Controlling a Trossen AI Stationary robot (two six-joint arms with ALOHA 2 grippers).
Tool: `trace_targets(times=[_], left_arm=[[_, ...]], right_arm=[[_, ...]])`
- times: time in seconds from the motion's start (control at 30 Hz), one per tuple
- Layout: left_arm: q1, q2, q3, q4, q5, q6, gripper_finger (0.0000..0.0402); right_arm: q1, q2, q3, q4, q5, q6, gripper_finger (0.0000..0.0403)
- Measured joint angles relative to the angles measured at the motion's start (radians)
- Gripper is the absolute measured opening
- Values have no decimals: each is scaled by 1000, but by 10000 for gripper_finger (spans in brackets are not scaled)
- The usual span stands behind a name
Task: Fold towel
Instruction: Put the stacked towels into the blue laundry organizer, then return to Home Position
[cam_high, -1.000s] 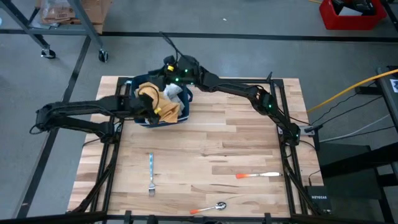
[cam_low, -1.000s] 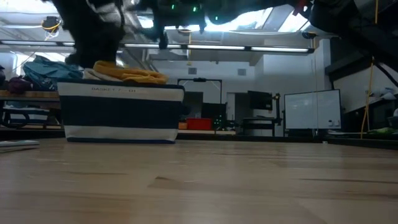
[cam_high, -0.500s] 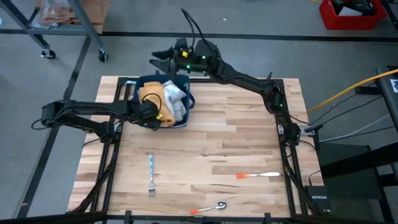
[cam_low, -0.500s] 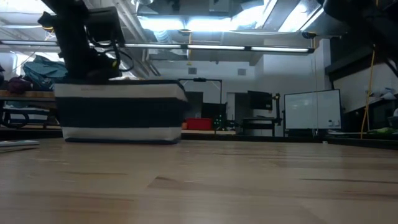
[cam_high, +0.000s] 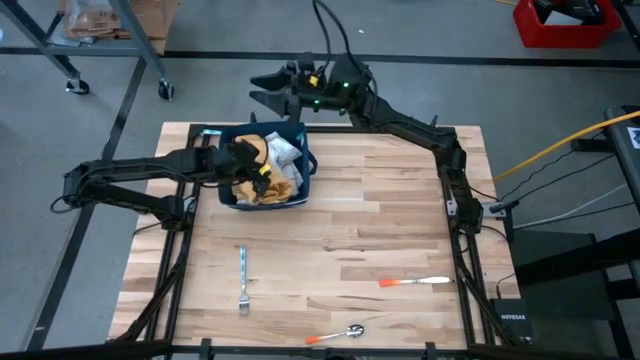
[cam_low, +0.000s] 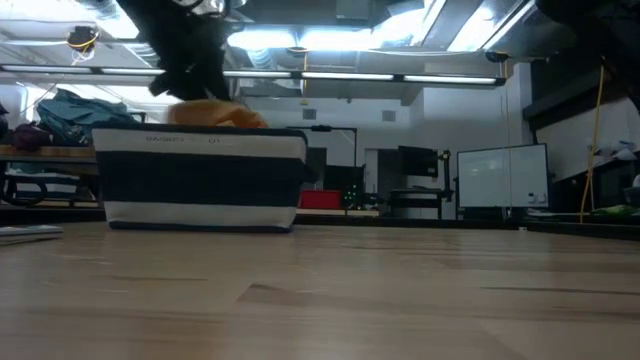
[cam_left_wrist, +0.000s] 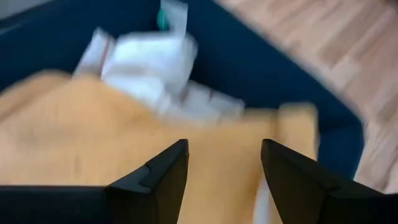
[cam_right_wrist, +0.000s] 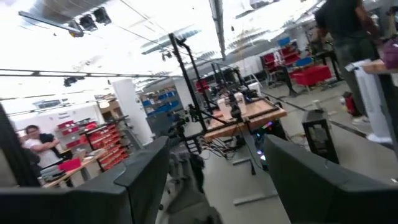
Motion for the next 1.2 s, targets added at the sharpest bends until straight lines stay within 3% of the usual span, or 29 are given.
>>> trace_targets(times=[0.33,0.63,0.83,1.0,1.2], left_arm=[[4,74,-4,85,-38,65,194],[3,307,-3,55,-37,92,194],[2,434,3,53,33,86,194],[3,412,19,25,61,84,194],[11,299,75,12,51,148,194]], right_arm=[[0,-48,0,4,-36,0,264],[-5,-57,0,2,-80,3,264],[-5,-59,0,3,-81,3,264],[-5,-59,3,1,-81,3,264],[-6,-66,13,4,-82,3,264]])
